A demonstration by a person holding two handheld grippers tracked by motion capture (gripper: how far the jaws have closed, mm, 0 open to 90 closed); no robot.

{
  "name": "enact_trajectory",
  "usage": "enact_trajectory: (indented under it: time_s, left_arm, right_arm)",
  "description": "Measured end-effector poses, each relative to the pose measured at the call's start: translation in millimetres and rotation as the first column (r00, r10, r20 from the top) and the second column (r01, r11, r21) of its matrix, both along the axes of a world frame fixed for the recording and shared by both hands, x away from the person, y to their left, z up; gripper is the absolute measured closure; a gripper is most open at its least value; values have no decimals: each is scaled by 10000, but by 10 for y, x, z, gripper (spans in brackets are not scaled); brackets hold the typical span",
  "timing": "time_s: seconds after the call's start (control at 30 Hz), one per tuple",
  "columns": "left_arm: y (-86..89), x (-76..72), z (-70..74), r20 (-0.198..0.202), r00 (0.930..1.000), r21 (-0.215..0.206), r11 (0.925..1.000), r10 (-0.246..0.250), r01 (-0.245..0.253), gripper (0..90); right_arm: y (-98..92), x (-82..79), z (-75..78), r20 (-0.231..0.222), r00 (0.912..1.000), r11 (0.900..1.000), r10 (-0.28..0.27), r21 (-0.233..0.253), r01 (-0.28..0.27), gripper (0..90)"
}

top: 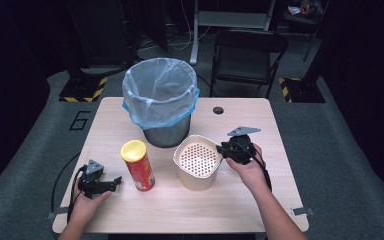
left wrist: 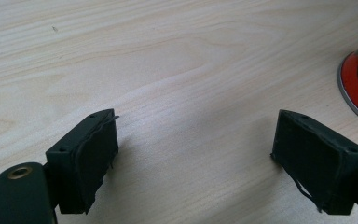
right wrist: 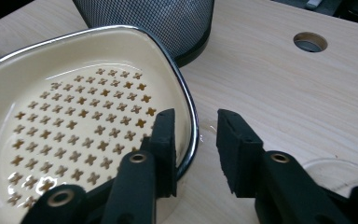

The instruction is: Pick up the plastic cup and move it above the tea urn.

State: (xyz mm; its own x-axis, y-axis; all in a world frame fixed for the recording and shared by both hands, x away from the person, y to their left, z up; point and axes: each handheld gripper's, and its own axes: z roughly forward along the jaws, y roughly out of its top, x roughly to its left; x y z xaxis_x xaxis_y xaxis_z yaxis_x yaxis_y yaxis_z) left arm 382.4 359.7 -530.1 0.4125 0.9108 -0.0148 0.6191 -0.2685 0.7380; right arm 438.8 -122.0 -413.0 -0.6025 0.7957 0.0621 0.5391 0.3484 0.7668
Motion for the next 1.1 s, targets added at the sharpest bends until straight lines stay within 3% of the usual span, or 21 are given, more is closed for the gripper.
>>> enact_trajectory:
  time_s: [0.07, 0.27, 0.37, 0.47, 0.73, 0.83, 1.1]
  left_arm:
    - [-1, 2, -5, 63, 10000, -6, 10000, 16, -16, 138]
    - [-3, 2, -8, 108, 9999, -26, 10000, 31, -31, 138]
    - [0, 1, -8, 133, 9999, 17, 10000, -19, 19, 138]
    - [0, 0, -8, 132, 9999, 16, 10000, -31, 30, 138]
    - [0, 0, -8, 133, 9999, 18, 10000, -29, 29, 138]
    - [0, 0, -8, 137, 9999, 12, 10000, -25, 25, 138]
    - [0, 0, -8, 133, 9999, 16, 10000, -27, 27, 138]
  right_arm:
    - [25, 35, -27, -63, 9997, 9997, 255, 14, -255, 788]
    - [39, 77, -40, 37, 9986, 9987, 519, -4, -519, 800]
    - [-15, 103, -43, -231, 9953, 9947, 944, 427, -933, 812]
    - [-31, 102, -45, -257, 9916, 9910, 1271, 464, -1259, 814]
    - [-66, -24, -37, -169, 9793, 9791, 2015, 321, -2009, 813]
    - [-95, -92, -46, -3, 9709, 9704, 2396, 308, -2395, 813]
    - [-141, -175, -54, 132, 9614, 9610, 2747, 286, -2750, 811]
